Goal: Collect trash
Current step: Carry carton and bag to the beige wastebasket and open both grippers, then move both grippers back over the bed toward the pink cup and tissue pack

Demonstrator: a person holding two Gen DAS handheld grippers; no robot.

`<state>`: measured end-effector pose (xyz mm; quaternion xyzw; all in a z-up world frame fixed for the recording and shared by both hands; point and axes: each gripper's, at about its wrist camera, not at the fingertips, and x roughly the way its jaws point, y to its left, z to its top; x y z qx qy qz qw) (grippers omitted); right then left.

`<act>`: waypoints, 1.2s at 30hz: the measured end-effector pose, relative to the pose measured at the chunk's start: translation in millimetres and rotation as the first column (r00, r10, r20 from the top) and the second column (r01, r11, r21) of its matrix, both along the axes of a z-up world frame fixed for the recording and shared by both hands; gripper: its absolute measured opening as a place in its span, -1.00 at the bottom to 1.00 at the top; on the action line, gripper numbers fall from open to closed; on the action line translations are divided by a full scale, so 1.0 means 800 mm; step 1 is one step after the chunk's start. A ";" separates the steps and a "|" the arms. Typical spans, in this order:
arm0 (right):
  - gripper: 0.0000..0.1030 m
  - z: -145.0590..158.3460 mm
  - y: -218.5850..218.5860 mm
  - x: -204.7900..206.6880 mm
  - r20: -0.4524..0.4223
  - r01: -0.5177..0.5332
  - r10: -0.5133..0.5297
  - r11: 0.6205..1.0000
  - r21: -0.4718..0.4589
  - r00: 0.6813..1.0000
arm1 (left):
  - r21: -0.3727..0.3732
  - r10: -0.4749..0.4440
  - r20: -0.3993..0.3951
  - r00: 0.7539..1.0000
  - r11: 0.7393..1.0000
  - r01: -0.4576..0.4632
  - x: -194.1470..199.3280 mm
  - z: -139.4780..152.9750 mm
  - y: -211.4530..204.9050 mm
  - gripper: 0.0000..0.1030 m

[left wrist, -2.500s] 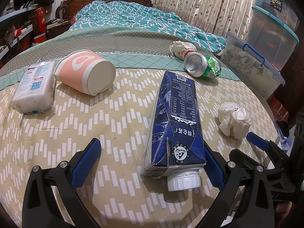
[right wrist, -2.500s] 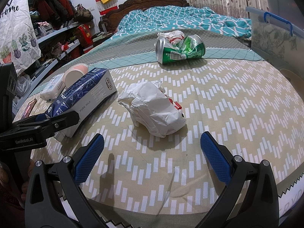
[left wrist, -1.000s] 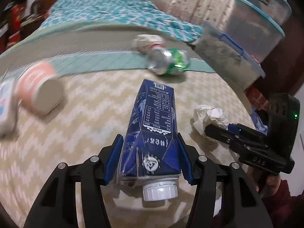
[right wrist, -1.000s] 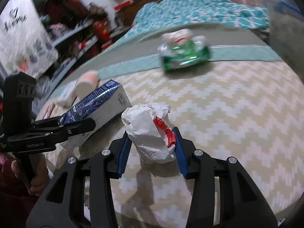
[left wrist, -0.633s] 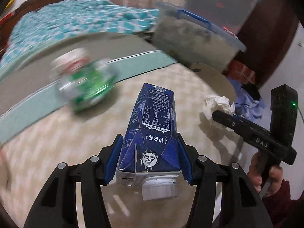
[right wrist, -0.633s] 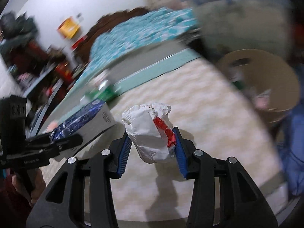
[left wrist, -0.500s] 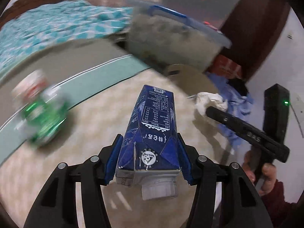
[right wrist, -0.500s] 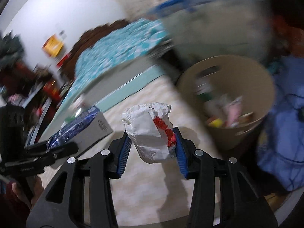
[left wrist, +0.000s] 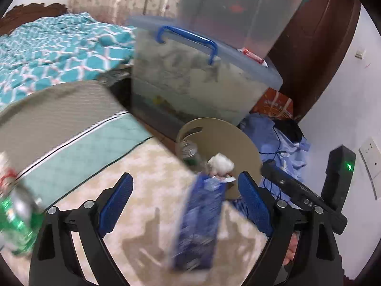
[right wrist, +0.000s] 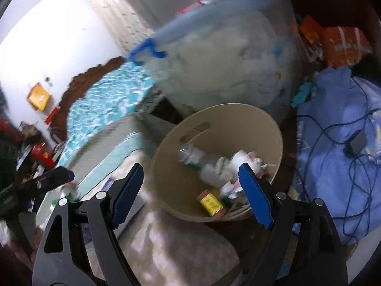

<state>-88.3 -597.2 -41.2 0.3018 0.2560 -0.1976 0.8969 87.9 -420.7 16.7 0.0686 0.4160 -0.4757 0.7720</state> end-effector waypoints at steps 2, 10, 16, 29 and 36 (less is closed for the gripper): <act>0.60 -0.004 0.020 -0.005 -0.005 -0.003 0.003 1.000 -0.021 1.000 | 0.005 0.016 0.005 1.000 1.000 -0.016 -0.005 0.001 0.027 0.69; 0.60 -0.009 0.063 -0.041 0.063 0.050 -0.050 0.999 0.002 0.997 | 0.181 -0.110 0.114 0.987 0.980 0.089 -0.077 -0.051 0.027 0.51; 0.60 -0.011 0.068 -0.057 0.050 0.099 -0.097 0.994 -0.045 0.994 | 0.219 -0.170 0.098 0.980 0.965 0.146 -0.060 -0.076 -0.035 -0.10; 0.60 -0.009 0.074 -0.057 0.086 0.121 -0.120 0.993 -0.009 0.989 | 0.195 -0.136 0.144 0.980 0.975 0.107 -0.039 -0.048 -0.070 0.68; 0.37 -0.001 0.136 0.016 0.082 -0.095 0.094 0.995 0.015 0.992 | 0.185 0.042 0.099 0.994 0.981 -0.060 -0.034 -0.042 0.134 0.68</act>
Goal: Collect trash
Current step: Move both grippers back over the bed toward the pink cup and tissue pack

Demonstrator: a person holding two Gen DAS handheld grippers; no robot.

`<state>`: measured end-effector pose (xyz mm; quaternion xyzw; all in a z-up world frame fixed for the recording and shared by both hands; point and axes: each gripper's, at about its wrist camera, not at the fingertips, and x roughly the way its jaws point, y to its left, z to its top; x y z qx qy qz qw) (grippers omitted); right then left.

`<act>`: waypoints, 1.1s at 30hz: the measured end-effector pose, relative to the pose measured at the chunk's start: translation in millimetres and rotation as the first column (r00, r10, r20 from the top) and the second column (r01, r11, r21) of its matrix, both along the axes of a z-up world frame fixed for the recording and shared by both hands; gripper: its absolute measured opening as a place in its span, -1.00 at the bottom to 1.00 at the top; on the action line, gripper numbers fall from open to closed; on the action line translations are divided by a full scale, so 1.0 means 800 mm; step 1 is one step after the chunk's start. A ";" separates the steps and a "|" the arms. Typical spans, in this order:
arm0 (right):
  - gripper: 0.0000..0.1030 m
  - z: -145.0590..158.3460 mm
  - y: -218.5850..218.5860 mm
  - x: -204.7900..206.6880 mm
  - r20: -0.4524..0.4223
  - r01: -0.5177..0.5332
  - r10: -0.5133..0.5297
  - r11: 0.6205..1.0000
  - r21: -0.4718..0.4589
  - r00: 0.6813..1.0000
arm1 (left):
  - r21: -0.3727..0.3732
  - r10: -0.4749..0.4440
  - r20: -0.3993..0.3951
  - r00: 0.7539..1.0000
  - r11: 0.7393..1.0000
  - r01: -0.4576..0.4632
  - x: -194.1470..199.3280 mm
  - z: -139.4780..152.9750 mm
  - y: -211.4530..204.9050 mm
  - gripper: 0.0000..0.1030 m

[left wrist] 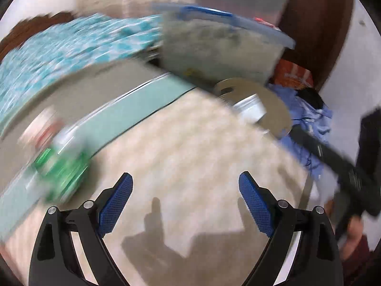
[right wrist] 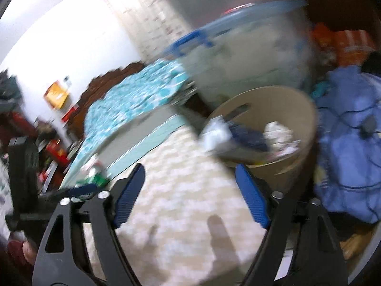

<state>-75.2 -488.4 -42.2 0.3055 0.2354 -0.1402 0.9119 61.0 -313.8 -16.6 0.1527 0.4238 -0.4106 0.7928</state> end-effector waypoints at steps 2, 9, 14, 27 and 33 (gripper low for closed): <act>0.12 0.001 0.032 0.026 -0.008 -0.088 0.088 0.996 0.012 0.996 | 0.007 0.067 -0.024 0.997 0.998 -0.067 -0.001 0.000 0.066 0.68; -0.18 0.018 0.170 0.119 -0.048 -0.438 0.437 0.899 0.000 0.898 | 0.061 0.470 0.158 0.868 0.873 -0.484 -0.010 0.030 0.302 0.68; 0.69 0.030 0.292 0.180 -0.083 -0.677 0.676 0.736 0.016 0.733 | 0.033 0.738 0.187 0.649 0.655 -0.755 0.019 0.042 0.437 0.68; 0.80 0.003 0.507 0.294 -0.266 -0.882 0.845 0.469 -0.051 0.464 | 0.002 0.820 0.059 0.569 0.570 -0.822 0.069 -0.010 0.494 0.51; 0.21 0.004 0.471 0.261 -0.236 -0.866 0.840 0.500 -0.011 0.488 | -0.049 0.764 -0.021 0.645 0.644 -0.764 0.051 -0.010 0.485 0.12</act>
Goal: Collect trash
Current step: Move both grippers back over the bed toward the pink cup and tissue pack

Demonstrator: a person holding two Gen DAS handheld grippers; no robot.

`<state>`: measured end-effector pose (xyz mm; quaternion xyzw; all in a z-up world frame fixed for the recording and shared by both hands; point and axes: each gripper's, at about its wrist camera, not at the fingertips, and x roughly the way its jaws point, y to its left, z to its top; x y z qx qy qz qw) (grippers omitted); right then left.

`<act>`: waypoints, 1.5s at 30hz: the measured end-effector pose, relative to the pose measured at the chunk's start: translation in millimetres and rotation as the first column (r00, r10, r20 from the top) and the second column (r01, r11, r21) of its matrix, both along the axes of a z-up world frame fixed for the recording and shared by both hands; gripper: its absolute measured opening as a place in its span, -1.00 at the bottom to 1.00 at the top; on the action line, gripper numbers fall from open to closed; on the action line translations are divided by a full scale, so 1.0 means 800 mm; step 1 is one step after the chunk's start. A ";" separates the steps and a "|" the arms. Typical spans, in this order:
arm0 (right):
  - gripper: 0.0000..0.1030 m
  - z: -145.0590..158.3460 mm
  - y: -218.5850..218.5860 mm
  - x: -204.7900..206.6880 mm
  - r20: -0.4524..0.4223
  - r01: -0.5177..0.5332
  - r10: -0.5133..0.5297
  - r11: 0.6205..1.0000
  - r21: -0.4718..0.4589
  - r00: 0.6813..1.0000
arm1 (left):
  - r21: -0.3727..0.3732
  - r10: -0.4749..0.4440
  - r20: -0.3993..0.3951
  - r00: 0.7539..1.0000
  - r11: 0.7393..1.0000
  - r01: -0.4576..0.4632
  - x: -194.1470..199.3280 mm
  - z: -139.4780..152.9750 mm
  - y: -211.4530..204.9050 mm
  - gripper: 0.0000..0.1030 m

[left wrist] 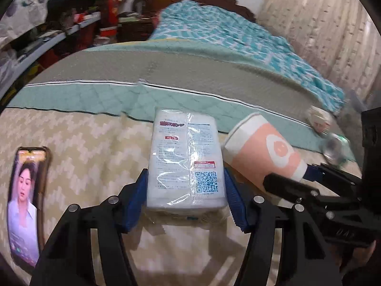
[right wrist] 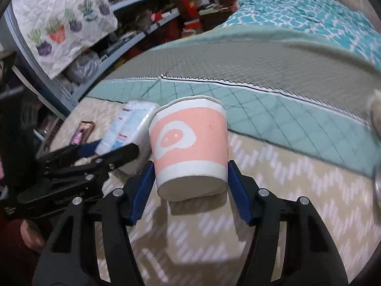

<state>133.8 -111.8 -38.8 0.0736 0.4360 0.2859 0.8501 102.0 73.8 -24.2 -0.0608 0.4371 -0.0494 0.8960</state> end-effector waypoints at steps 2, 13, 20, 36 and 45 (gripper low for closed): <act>0.21 0.005 -0.033 -0.033 0.031 0.056 -0.056 0.998 -0.001 0.998 | -0.027 -0.042 -0.001 0.999 0.999 0.042 -0.016 0.003 -0.015 0.13; 0.24 -0.003 -0.228 -0.196 0.057 0.515 -0.515 0.857 0.008 0.855 | -0.106 -0.384 0.001 0.923 0.918 0.382 -0.073 -0.007 -0.168 0.15; 0.68 -0.026 -0.258 -0.217 0.011 0.592 -0.592 0.806 0.018 0.806 | -0.025 -0.345 -0.013 0.939 0.939 0.344 -0.067 -0.030 -0.193 0.73; 0.92 -0.027 -0.224 -0.206 0.057 0.565 -0.564 0.825 -0.007 0.824 | 0.026 -0.266 -0.015 0.964 0.964 0.266 -0.074 -0.030 -0.169 0.86; 0.94 -0.028 -0.226 -0.206 0.058 0.564 -0.562 0.826 -0.009 0.825 | 0.024 -0.266 -0.014 0.964 0.964 0.266 -0.076 -0.030 -0.167 0.86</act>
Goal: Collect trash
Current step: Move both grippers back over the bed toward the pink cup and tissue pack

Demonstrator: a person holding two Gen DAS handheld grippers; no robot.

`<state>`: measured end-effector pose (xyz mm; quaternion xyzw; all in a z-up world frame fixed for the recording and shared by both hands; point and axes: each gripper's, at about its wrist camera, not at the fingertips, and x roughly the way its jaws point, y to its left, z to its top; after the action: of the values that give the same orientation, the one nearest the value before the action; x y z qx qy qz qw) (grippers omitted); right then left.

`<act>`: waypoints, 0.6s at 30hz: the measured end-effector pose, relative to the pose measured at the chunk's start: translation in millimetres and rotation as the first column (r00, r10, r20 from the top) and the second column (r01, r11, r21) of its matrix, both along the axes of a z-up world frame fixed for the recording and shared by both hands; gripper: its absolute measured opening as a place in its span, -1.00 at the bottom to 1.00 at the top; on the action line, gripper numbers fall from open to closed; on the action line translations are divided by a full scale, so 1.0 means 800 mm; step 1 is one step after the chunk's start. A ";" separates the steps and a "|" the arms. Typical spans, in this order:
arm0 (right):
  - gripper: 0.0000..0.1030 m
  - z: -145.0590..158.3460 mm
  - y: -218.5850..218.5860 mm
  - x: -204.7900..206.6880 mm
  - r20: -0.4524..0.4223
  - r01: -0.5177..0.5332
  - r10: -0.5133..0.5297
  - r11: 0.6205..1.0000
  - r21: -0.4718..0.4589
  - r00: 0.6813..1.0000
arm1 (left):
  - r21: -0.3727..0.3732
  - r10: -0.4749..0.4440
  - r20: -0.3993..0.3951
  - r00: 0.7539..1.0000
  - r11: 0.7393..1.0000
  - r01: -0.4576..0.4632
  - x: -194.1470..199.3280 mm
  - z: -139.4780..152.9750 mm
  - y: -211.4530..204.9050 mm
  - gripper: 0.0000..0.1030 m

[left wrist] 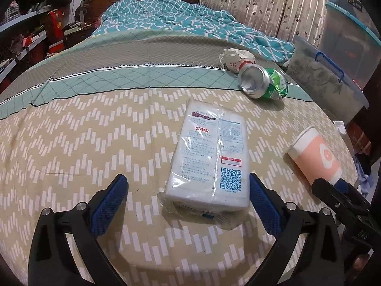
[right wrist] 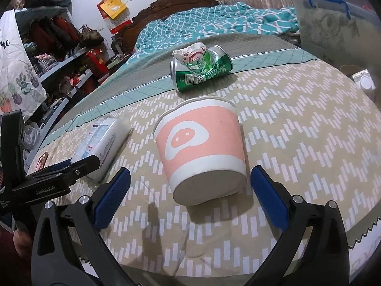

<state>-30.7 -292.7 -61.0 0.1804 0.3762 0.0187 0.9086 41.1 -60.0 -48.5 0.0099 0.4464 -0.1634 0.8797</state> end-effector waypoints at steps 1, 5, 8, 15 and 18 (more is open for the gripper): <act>0.94 0.000 0.000 0.000 0.000 0.000 0.000 1.000 0.000 1.000 | 0.001 0.000 0.000 1.000 1.000 0.000 0.000 0.000 0.000 0.86; 0.94 0.000 0.000 0.000 0.000 0.000 0.000 1.000 0.001 1.000 | 0.002 0.000 0.001 1.000 1.000 0.000 -0.001 0.000 0.002 0.86; 0.94 0.000 0.000 0.000 0.001 0.000 0.000 1.000 0.001 1.000 | 0.006 -0.002 0.002 1.000 1.000 0.002 -0.002 0.001 0.002 0.86; 0.94 0.000 0.000 0.000 0.001 0.000 0.000 1.000 0.001 1.000 | 0.013 -0.005 0.002 1.000 1.000 0.005 -0.002 0.000 0.003 0.85; 0.94 0.000 0.000 0.000 0.001 0.000 0.000 1.000 0.001 1.000 | 0.010 -0.007 0.002 1.000 1.000 0.007 -0.001 0.000 0.003 0.84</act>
<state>-30.6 -292.9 -61.2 0.1811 0.3758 0.0189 0.9087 40.4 -57.6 -48.6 0.0160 0.4463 -0.1643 0.8795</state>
